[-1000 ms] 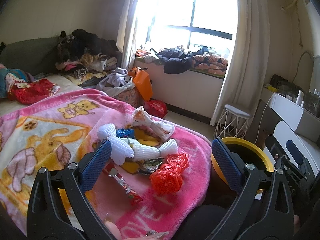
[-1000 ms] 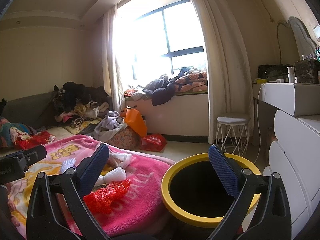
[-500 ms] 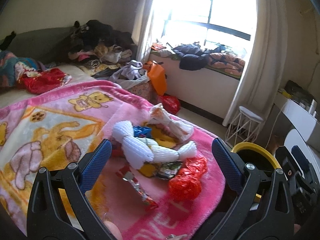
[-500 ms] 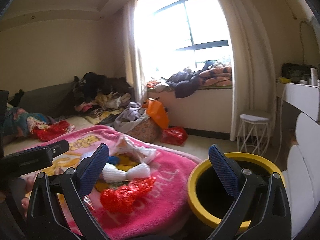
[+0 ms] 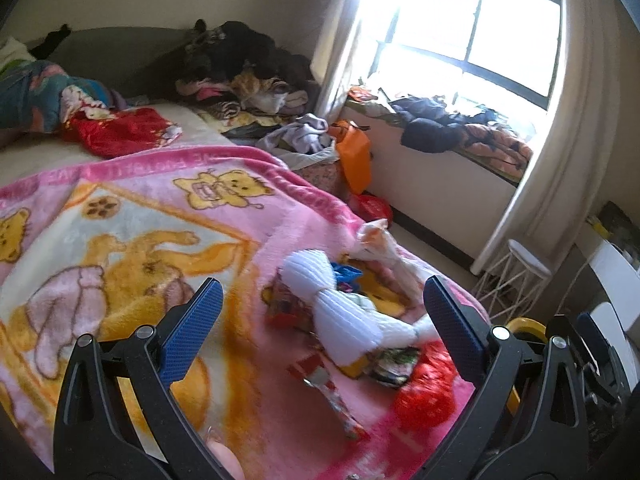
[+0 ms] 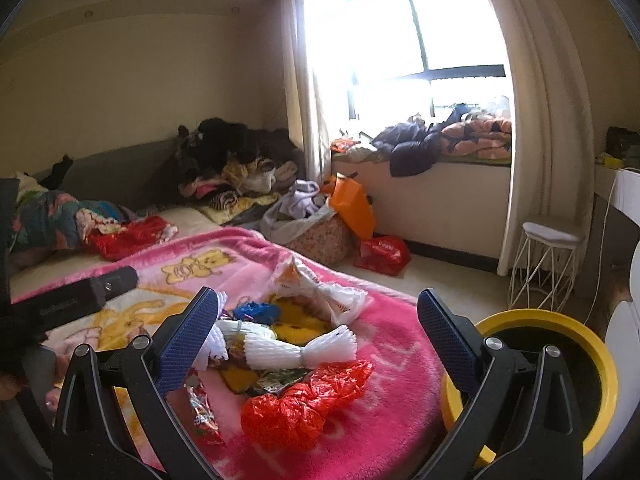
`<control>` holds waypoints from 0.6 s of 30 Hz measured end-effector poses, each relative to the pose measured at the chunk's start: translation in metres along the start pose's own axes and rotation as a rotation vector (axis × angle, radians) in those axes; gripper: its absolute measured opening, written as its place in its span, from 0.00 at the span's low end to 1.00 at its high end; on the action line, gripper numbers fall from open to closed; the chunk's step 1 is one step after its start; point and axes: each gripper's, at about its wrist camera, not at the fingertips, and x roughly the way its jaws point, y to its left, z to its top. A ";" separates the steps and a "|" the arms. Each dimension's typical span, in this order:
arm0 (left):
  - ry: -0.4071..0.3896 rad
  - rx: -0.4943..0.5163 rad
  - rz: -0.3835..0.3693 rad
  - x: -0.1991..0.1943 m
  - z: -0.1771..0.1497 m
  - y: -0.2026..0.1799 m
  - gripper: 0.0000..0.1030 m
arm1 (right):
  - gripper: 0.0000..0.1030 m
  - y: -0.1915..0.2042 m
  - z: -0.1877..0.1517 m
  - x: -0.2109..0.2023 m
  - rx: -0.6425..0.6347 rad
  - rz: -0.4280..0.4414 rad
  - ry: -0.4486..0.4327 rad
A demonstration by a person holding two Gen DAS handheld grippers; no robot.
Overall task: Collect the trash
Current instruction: 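Grasp the white foam net with the left tool while the right tool grasps the red bag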
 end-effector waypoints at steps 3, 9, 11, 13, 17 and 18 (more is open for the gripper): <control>0.013 -0.012 0.007 0.011 0.003 0.006 0.90 | 0.94 -0.002 -0.002 0.025 0.008 0.003 0.080; 0.061 -0.027 -0.017 0.039 0.002 0.008 0.90 | 0.94 -0.013 -0.019 0.079 0.046 -0.034 0.259; 0.086 -0.021 -0.017 0.049 0.000 0.005 0.90 | 0.94 -0.019 -0.028 0.094 0.067 -0.051 0.315; 0.111 -0.016 -0.015 0.057 -0.004 0.002 0.90 | 0.94 -0.026 -0.035 0.109 0.099 -0.059 0.387; 0.159 -0.019 -0.013 0.073 -0.013 -0.002 0.90 | 0.94 -0.031 -0.043 0.126 0.132 -0.057 0.460; 0.172 -0.023 -0.014 0.076 -0.014 -0.003 0.90 | 0.94 -0.033 -0.046 0.129 0.143 -0.057 0.481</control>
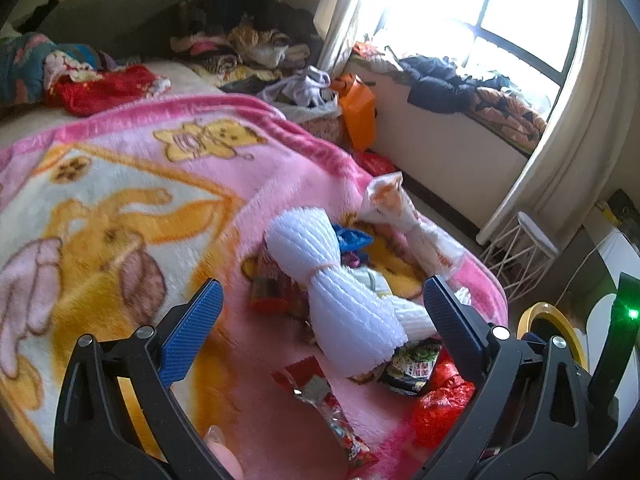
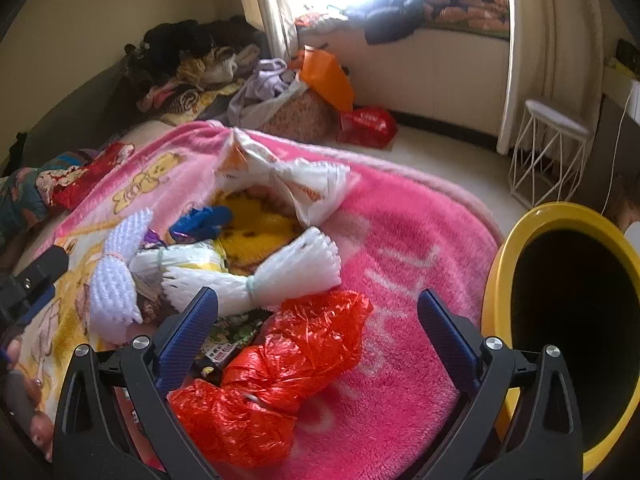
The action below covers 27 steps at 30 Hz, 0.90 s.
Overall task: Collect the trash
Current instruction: 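Grasp the white foam net with the left tool while the right tool grasps the red bag, then carry the white foam net and red bag with both tools over the yellow bin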
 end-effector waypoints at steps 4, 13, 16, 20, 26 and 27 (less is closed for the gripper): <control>0.038 -0.011 -0.002 0.014 -0.005 -0.002 0.90 | 0.89 -0.006 -0.001 0.009 0.031 0.008 0.061; 0.133 -0.063 -0.049 0.025 -0.014 0.007 0.40 | 0.21 -0.013 -0.007 0.032 0.087 0.131 0.228; 0.144 -0.069 -0.071 0.024 -0.016 0.007 0.25 | 0.10 -0.016 -0.010 0.025 0.102 0.150 0.221; 0.123 -0.069 -0.096 0.014 -0.020 0.009 0.21 | 0.07 -0.022 -0.013 0.009 0.107 0.171 0.177; 0.068 -0.052 -0.117 -0.004 -0.013 0.006 0.19 | 0.06 -0.028 -0.015 -0.020 0.072 0.180 0.095; 0.055 -0.043 -0.121 -0.008 -0.011 0.005 0.19 | 0.06 -0.027 -0.014 -0.023 0.069 0.184 0.088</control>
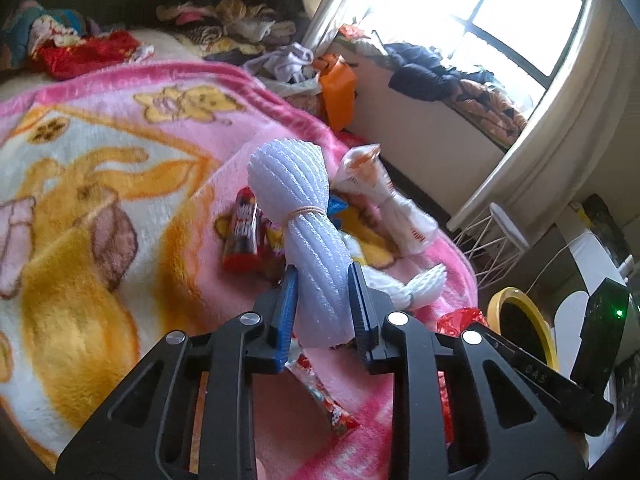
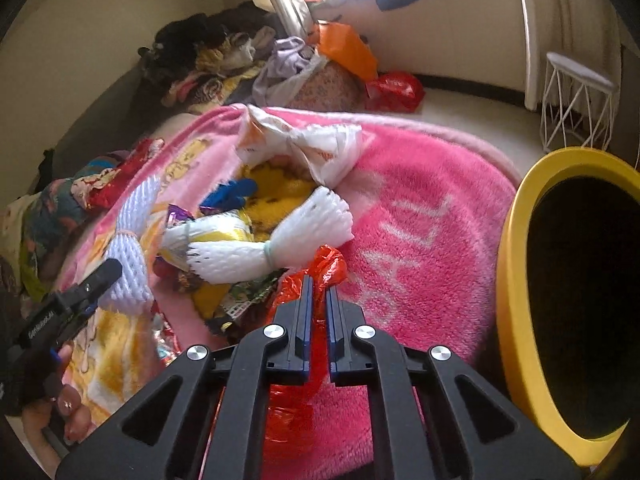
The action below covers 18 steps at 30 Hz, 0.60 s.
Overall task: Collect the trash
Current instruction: 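Carry the white foam net and red bag with both tools over the yellow bin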
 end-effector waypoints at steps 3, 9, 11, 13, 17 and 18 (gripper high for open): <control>-0.042 0.035 -0.012 -0.013 0.005 -0.010 0.19 | 0.06 0.004 0.000 -0.013 -0.015 0.012 -0.037; -0.075 0.081 -0.056 -0.029 0.009 -0.030 0.19 | 0.05 0.014 0.005 -0.044 -0.047 0.011 -0.128; -0.079 0.094 -0.067 -0.032 0.009 -0.035 0.19 | 0.05 0.015 0.008 -0.050 -0.051 0.008 -0.151; -0.084 0.107 -0.076 -0.034 0.008 -0.040 0.19 | 0.05 0.015 0.011 -0.060 -0.055 0.000 -0.177; -0.087 0.129 -0.092 -0.038 0.008 -0.050 0.19 | 0.05 0.008 0.014 -0.076 -0.036 -0.005 -0.216; -0.088 0.133 -0.095 -0.038 0.008 -0.052 0.19 | 0.05 0.006 0.016 -0.079 -0.032 -0.007 -0.224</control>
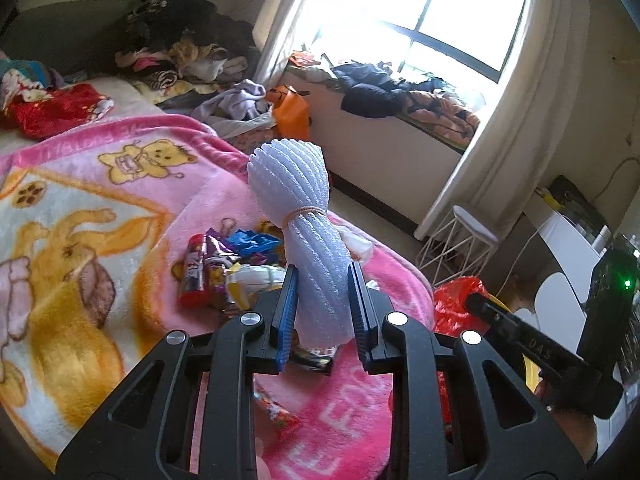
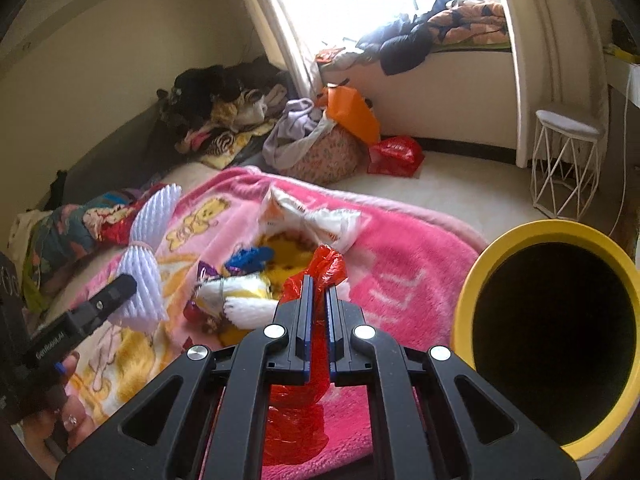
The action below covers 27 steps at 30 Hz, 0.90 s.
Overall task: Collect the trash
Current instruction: 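Carry the white foam net and red bag with both tools over the yellow bin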
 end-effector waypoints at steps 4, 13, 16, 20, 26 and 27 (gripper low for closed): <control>-0.001 0.012 -0.013 -0.001 0.000 -0.008 0.19 | 0.05 -0.007 0.004 -0.009 0.010 -0.017 -0.028; 0.009 0.069 -0.054 -0.001 -0.007 -0.032 0.19 | 0.05 -0.031 0.009 -0.027 0.045 -0.075 -0.086; 0.015 0.088 -0.068 -0.001 -0.011 -0.041 0.19 | 0.05 -0.040 0.009 -0.034 0.057 -0.106 -0.107; 0.028 0.114 -0.092 0.001 -0.017 -0.055 0.19 | 0.05 -0.058 0.012 -0.043 0.086 -0.151 -0.135; 0.054 0.145 -0.123 0.008 -0.026 -0.070 0.19 | 0.05 -0.083 0.012 -0.054 0.119 -0.229 -0.175; 0.058 0.150 -0.128 0.008 -0.027 -0.073 0.19 | 0.05 -0.086 0.012 -0.055 0.124 -0.238 -0.179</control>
